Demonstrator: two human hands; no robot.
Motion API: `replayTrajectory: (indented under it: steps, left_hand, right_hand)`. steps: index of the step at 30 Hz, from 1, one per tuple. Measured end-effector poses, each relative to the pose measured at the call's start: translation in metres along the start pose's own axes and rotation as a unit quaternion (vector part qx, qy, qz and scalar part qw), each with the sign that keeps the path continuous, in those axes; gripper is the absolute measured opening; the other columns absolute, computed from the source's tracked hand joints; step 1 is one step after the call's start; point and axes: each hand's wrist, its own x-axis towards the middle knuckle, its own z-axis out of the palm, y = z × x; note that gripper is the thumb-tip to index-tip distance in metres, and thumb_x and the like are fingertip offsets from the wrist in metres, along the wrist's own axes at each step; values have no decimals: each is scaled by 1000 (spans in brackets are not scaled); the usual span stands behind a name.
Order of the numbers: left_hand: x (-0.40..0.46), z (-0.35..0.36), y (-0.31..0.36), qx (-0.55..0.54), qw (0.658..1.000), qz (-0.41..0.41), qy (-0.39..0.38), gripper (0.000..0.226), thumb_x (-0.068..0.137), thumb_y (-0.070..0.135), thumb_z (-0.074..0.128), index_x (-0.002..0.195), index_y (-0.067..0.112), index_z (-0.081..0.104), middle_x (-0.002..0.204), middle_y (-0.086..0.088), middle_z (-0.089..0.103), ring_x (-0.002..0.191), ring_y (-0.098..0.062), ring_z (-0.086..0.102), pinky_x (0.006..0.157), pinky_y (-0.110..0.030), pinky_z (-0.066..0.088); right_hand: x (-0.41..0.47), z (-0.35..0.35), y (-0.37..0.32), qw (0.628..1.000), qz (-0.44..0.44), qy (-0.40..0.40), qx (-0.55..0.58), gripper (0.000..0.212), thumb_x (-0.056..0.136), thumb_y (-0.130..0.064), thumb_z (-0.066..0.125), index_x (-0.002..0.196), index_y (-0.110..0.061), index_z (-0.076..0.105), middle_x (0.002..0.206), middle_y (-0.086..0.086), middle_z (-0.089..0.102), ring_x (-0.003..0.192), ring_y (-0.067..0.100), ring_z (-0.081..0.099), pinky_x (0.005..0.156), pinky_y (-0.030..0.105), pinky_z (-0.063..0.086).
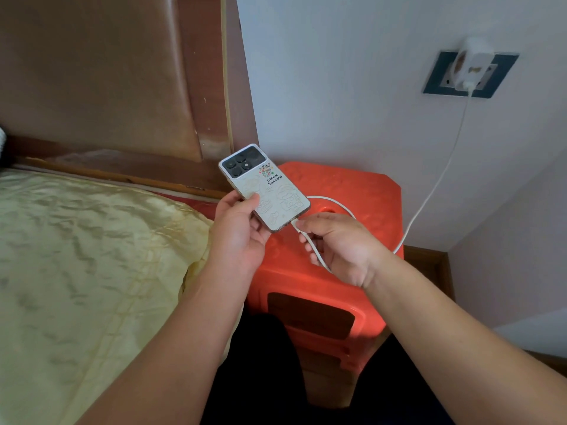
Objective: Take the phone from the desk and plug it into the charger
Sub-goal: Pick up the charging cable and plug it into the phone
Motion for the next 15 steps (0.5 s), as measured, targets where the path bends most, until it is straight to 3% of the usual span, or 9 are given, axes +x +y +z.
replayTrajectory:
  steps: [6, 10, 15]
  left_hand:
    - [-3, 2, 3, 16, 1000, 0, 17, 22, 92, -2, 55, 104, 16, 57, 96, -10, 78, 82, -23, 76, 56, -38, 60]
    - [-7, 5, 2, 27, 999, -5, 25, 31, 92, -3, 55, 119, 12, 54, 112, -14, 73, 95, -27, 72, 59, -39, 61]
    - [-9, 8, -1, 36, 999, -8, 27, 36, 93, -3, 54, 127, 9, 50, 117, -16, 71, 100, -30, 71, 62, -41, 62]
  right_hand:
    - [1, 0, -1, 1000, 11, -3, -3, 13, 85, -10, 69, 72, -13, 66, 58, 0, 61, 51, 11, 50, 44, 22, 39]
    - [3, 0, -1, 1000, 16, 9, 3, 16, 84, -11, 71, 70, -14, 65, 58, 1, 60, 49, 11, 50, 43, 21, 39]
    - [5, -3, -2, 1000, 25, 15, 6, 16, 84, -11, 71, 69, -13, 64, 58, 1, 59, 48, 10, 50, 43, 21, 38]
